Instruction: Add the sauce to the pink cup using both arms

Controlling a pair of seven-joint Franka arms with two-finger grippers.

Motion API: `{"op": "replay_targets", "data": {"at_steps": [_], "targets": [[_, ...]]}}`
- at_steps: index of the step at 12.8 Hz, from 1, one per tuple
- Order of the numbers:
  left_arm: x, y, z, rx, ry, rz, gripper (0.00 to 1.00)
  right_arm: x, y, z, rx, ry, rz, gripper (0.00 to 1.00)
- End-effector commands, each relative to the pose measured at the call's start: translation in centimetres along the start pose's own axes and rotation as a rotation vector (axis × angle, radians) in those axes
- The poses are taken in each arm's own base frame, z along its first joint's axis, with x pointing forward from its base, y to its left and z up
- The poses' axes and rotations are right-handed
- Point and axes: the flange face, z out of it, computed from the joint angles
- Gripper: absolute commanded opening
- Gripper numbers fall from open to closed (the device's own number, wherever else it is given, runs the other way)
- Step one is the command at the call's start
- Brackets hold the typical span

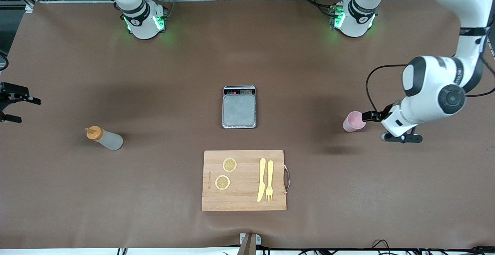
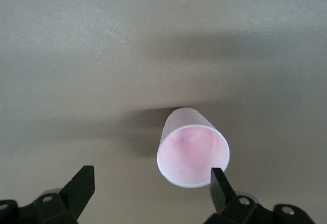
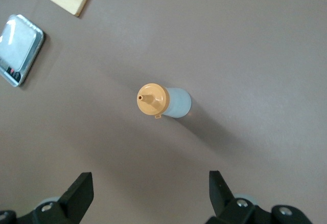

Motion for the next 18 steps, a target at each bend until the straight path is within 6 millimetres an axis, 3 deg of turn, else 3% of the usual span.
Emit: {"op": "replay_targets", "data": {"at_steps": [1, 2, 4, 7, 8, 11, 12, 16, 17, 18], "targets": [[-0.1, 0.5, 2.3, 0.0, 0.01, -0.009, 0.97, -0.7, 2.8, 1.9, 0.054, 0.078, -0.144, 1.0], [-0.6, 0.8, 3.7, 0.001, 0.001, -0.004, 0.95, -0.9, 3.7, 2.5, 0.051, 0.115, -0.202, 1.0], [-1.5, 0.8, 4.8, 0.005, -0.018, -0.003, 0.94, -1.0, 4.9, 4.2, 0.065, 0.178, -0.31, 1.0], [-2.0, 0.6, 6.1, 0.003, -0.042, -0.006, 0.77, -2.0, 6.6, 6.4, 0.089, 0.224, -0.388, 1.0], [-2.1, 0.6, 6.2, 0.004, -0.042, -0.005, 0.67, -2.3, 7.1, 7.1, 0.079, 0.231, -0.429, 1.0], [-1.7, 0.8, 6.6, 0.002, -0.045, -0.003, 0.1, -3.5, 7.8, 9.3, 0.08, 0.261, -0.489, 1.0], [-1.6, 0.9, 6.6, 0.002, -0.044, 0.0, 0.0, -4.1, 7.9, 10.4, 0.083, 0.263, -0.5, 1.0], [-0.5, 1.1, 5.1, 0.001, -0.01, 0.02, 0.0, -5.8, 8.0, 13.7, 0.077, 0.329, -0.547, 1.0], [-0.5, 1.7, 4.5, 0.0, -0.006, 0.024, 0.0, -5.8, 7.9, 14.3, 0.075, 0.361, -0.563, 1.0], [-0.5, 3.5, 3.0, -0.004, 0.018, 0.052, 0.0, -5.9, 7.9, 14.9, 0.059, 0.389, -0.58, 1.0]]}}
